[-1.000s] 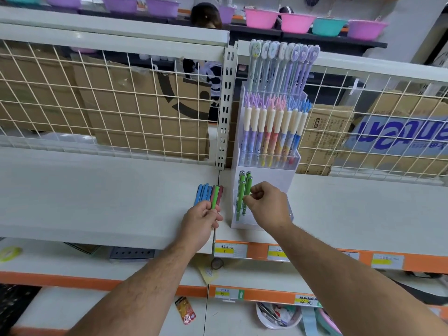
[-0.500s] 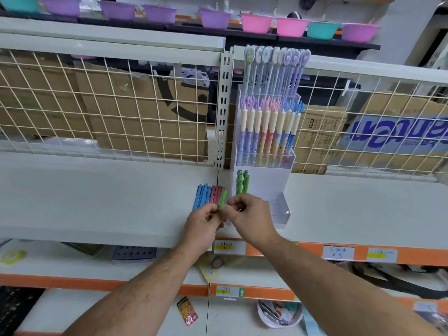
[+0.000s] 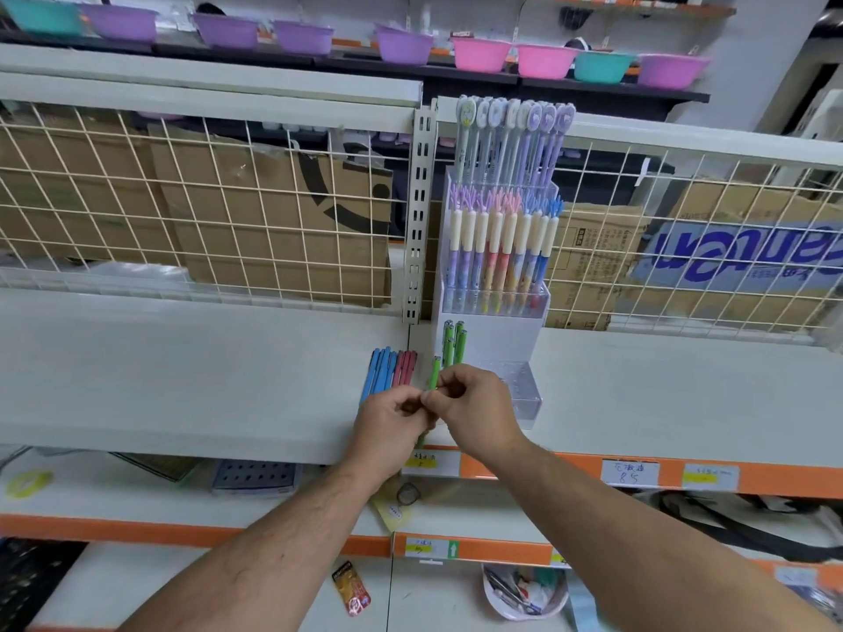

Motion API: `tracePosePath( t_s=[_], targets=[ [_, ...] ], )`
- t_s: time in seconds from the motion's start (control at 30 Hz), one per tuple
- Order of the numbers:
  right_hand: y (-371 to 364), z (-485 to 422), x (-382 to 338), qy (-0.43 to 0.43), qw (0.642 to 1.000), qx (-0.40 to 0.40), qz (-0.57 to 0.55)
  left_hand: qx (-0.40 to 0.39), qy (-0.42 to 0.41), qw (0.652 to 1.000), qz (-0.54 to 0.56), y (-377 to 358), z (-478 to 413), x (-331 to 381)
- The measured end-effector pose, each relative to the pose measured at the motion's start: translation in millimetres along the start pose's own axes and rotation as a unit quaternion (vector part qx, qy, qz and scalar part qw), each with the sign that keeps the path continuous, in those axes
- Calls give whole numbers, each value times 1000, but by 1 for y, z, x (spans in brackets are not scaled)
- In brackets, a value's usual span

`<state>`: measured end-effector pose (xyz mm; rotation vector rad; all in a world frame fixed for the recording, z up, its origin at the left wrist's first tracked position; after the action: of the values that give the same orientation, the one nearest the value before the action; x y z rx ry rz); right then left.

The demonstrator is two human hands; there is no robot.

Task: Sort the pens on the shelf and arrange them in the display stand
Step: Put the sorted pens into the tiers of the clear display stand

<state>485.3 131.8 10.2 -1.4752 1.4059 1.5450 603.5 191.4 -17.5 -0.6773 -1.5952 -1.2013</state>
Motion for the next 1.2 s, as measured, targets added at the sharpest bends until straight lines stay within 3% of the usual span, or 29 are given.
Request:
tracePosePath(
  t_s=[0.2,0.37,0.53,0.7,1.2],
  targets=[
    [7,2,-1,-38,994,31,-96,-3,-24,1000,6,-6,-2,9],
    [16,-5,-5,-23,996,41,-71,-9,-45,999,-29,-7,-7,10],
    [42,-23,-19,8,996,85,-40,-18,-38,976,-215,10,-23,-18],
    [47,-37,-16,2,995,91,-50,-40,-19,949,-312,15,-30,-40],
    [26,-28,7,-5,998,61,34,-36,-8,960,-278,17,-36,-48]
  ],
)
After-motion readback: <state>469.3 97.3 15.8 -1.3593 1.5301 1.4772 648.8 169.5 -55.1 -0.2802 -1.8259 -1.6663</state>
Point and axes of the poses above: each hand's wrist, its own z-axis away from the middle knuckle, its own y-axis out of the back of the hand, x = y × z, the point moved 1 cm from there along -z, towards the middle knuckle, and after that the axes turned 15 degrees about -z, right-handed, at the moved point
